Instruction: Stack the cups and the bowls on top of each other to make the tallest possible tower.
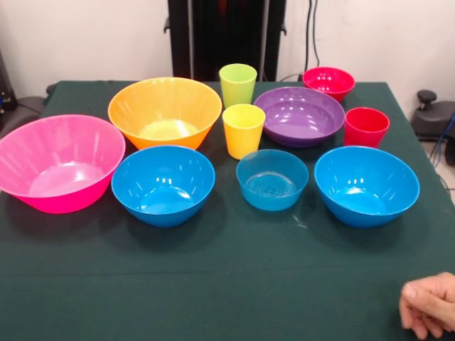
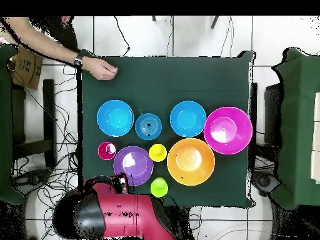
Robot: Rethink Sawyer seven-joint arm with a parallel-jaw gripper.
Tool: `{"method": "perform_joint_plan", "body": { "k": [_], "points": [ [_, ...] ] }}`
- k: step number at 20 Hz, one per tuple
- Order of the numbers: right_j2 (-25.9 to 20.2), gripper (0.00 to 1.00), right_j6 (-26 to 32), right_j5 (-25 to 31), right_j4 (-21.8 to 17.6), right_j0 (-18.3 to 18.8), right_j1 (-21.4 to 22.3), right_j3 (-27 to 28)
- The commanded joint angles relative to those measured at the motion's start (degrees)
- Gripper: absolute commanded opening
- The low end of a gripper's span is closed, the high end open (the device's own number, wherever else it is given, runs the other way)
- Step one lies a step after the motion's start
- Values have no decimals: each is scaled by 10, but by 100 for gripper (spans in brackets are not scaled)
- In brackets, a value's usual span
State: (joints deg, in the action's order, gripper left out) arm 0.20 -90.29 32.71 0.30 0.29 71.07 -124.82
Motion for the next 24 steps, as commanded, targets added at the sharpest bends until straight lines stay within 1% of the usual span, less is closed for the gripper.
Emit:
{"method": "perform_joint_plan", "body": {
  "k": [1,2,7,11,14,16,20,24],
  "points": [
    [-20,100,-72,-55,6,25,-44,-51],
    [-26,100,-70,-74,8,32,-51,-59],
    [-39,100,-67,-109,1,49,-77,-59],
    [-55,100,-57,-129,-6,65,-118,-40],
    [-63,100,-66,-159,-9,65,-150,-29],
    [-65,100,-73,-172,-7,63,-162,-27],
    [-65,100,-78,-178,-6,58,-178,-16],
    [-72,100,-70,-181,-5,65,-197,-1]
  ]
}}
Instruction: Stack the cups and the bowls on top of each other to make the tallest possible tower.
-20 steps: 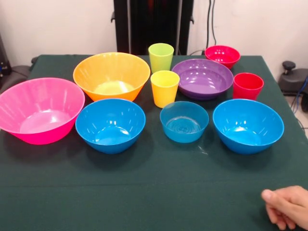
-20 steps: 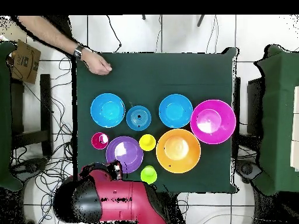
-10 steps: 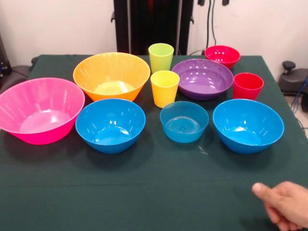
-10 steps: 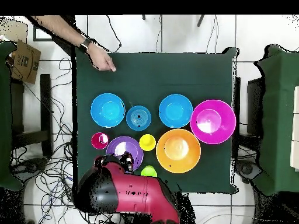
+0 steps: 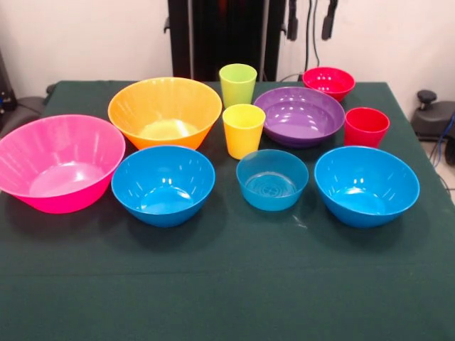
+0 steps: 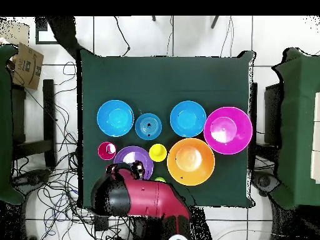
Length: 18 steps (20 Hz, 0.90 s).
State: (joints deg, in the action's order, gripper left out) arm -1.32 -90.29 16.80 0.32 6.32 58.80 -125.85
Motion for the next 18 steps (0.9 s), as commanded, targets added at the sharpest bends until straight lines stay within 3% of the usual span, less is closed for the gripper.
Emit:
{"method": "perform_joint_plan", "body": {
  "k": [1,9,18],
  "points": [
    [-55,100,-70,-22,-6,4,-79,14],
    [-63,100,-53,-24,-15,21,-104,38],
    [-45,100,-53,14,-15,11,-82,51]
  ]
}}
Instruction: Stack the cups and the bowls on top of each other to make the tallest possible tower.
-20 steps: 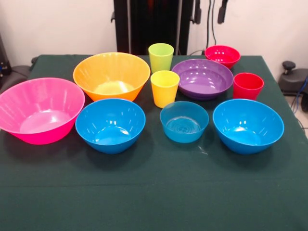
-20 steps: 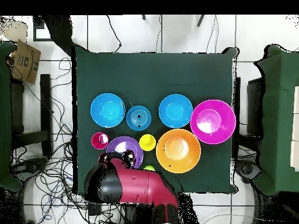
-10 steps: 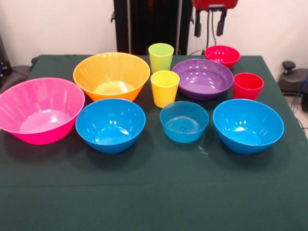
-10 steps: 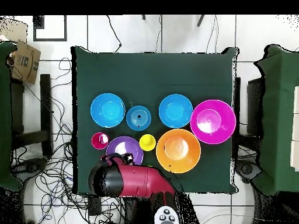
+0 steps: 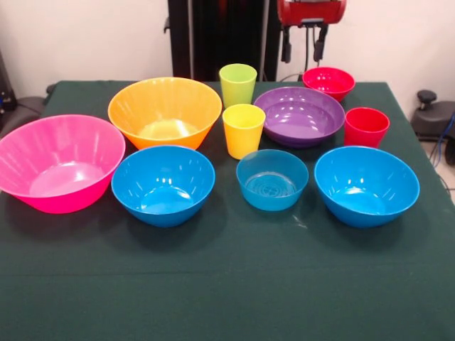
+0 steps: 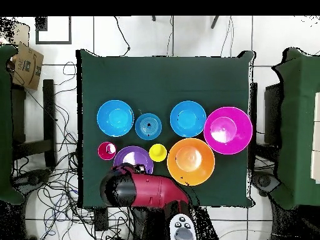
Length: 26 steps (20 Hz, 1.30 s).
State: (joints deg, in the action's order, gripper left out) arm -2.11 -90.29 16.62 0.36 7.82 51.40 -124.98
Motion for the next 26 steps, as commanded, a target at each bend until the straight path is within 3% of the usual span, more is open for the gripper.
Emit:
{"method": "perform_joint_plan", "body": {
  "k": [1,10,26],
  "points": [
    [-36,100,-56,14,-15,-6,-8,42],
    [-16,100,-99,-8,3,-50,-15,41],
    [-6,100,-110,-63,-9,-45,-45,23]
  ]
}}
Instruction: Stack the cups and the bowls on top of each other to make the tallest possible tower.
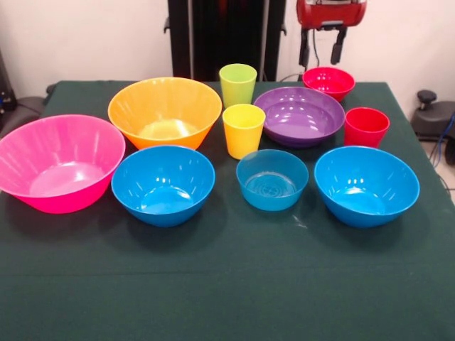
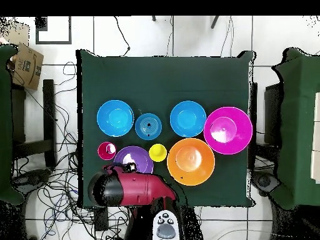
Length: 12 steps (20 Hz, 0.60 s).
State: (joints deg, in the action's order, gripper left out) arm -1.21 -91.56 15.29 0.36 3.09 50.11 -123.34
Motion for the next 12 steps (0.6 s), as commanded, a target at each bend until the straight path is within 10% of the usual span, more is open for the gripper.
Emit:
{"method": "perform_joint_plan", "body": {
  "k": [1,12],
  "points": [
    [-15,100,-97,-52,-9,2,-34,6],
    [-1,100,-112,-42,0,-18,-28,10]
  ]
}}
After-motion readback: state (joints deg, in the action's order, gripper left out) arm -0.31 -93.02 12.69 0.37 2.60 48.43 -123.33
